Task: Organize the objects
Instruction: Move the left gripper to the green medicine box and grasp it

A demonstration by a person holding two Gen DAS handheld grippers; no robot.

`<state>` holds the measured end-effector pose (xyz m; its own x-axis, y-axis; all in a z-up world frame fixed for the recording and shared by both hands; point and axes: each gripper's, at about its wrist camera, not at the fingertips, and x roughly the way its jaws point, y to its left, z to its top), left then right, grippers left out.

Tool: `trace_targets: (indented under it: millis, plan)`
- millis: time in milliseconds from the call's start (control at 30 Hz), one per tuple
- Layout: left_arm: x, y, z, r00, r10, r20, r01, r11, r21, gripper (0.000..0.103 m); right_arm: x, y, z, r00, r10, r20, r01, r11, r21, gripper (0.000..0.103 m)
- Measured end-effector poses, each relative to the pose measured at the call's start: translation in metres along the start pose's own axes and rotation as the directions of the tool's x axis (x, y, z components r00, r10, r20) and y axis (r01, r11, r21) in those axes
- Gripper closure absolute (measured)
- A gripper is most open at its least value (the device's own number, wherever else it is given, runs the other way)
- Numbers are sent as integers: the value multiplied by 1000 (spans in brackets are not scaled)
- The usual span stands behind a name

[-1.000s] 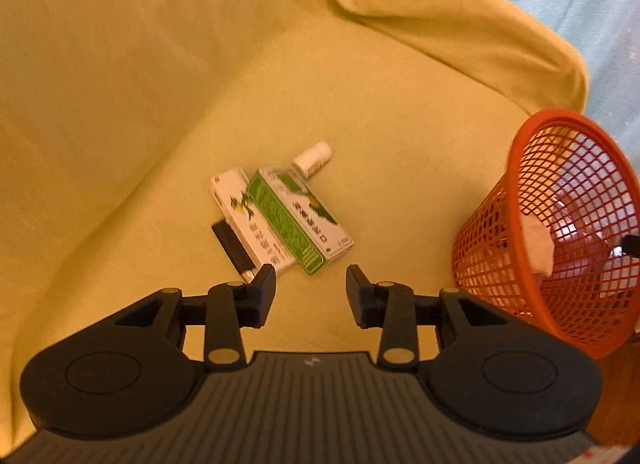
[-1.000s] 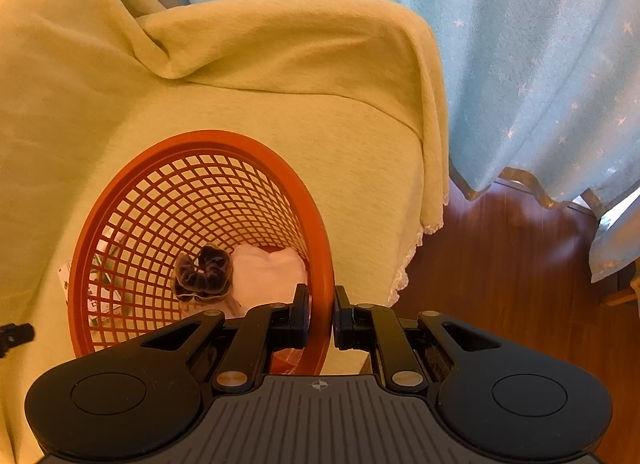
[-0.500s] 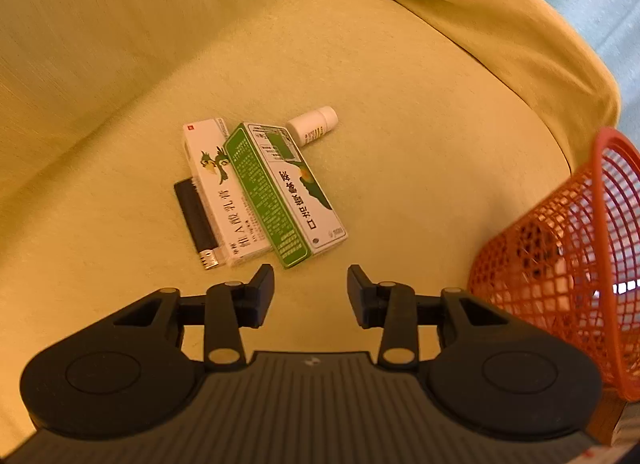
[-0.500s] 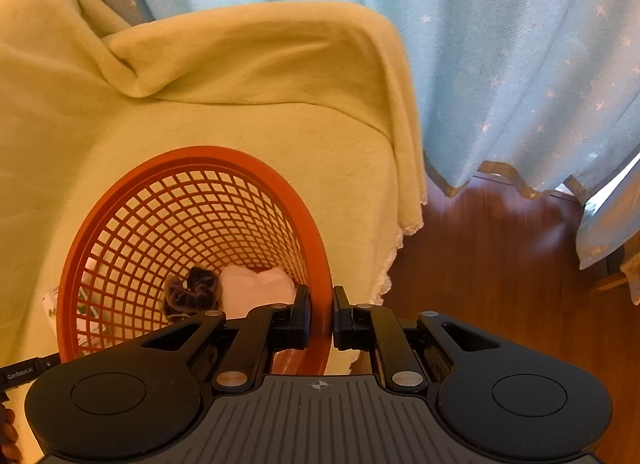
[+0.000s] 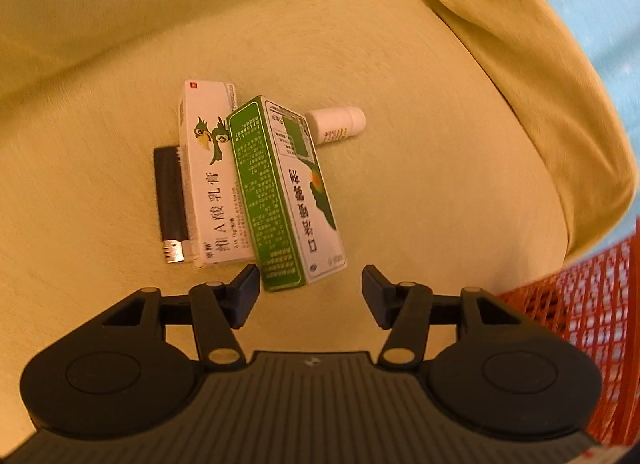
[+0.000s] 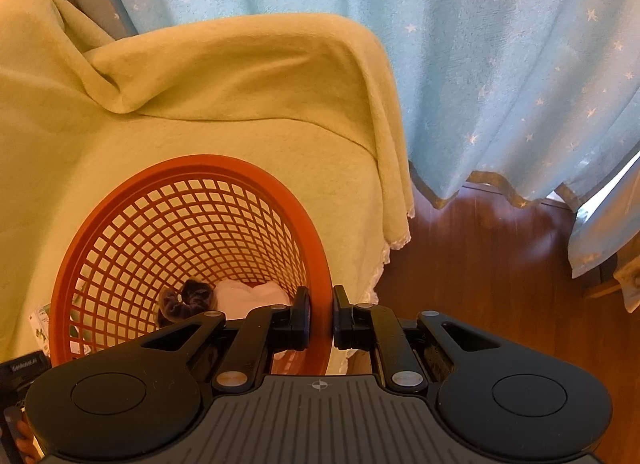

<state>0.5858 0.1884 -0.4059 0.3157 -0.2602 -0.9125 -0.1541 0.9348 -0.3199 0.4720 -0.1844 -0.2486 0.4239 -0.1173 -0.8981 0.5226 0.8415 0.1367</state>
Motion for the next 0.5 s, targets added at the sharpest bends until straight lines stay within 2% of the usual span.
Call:
trace_targets:
  millis: [100,133,200,333,400,433,500]
  plan:
    - [9,4,5,1000,2,-9,-3,998,-64,58,1,-2,0,1000,1,-3,-1,1000,2,96]
    - [10,5,7,1000,11,-10,-12,997,-75,69,1,-2,0,1000,2,-4,-2,1000,3,96]
    - [8,5,9,1000,14,-1,-14,998,-66,70,2,-3,0,1000,3,-7,-3,1000,3,96]
    - [-2,-5,7,998,66,14,-67,997,50,75,3,-5,3,1000,6,-11,-6,1000,8,95]
    - [-9,-9,2,995,102,21,-104,985,139,78,4,-6,3,1000,8,-12,-7,1000,9,95]
    - [-13,-13,-1,991,129,33,-133,970,205,78,4,-6,4,1000,8,-13,-8,1000,9,95]
    - [-20,-22,-12,981,189,52,-195,922,335,78,4,-7,4,1000,10,-14,-10,1000,9,95]
